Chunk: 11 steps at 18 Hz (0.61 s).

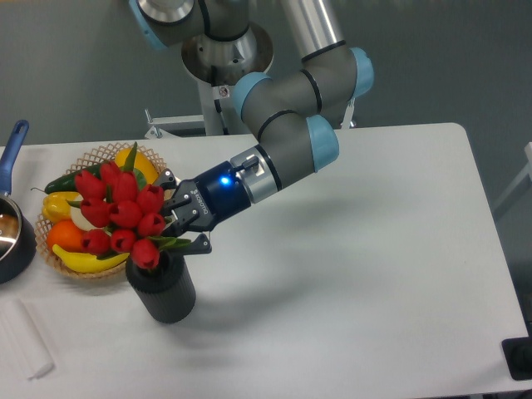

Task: Insert the flowers into the vase
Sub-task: 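Lower the tulip stems into the opening of the black vase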

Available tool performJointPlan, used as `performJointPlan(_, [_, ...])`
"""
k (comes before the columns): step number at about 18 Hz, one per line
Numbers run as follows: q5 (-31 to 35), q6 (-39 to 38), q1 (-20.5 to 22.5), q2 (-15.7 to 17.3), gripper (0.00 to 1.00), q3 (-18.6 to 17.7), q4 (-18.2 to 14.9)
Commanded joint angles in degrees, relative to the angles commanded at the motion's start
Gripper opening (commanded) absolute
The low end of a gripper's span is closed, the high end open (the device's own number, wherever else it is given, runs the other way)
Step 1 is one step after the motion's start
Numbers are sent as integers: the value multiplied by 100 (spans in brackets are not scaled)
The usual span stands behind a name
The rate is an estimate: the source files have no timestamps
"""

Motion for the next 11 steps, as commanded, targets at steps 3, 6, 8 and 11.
performJointPlan(3, [17, 272, 9, -79, 38, -105, 0])
performJointPlan(6, [26, 344, 9, -88, 38, -114, 0])
performJointPlan(8, [44, 352, 0, -97, 38, -114, -9])
performJointPlan(11, [342, 370, 0, -123, 39, -123, 0])
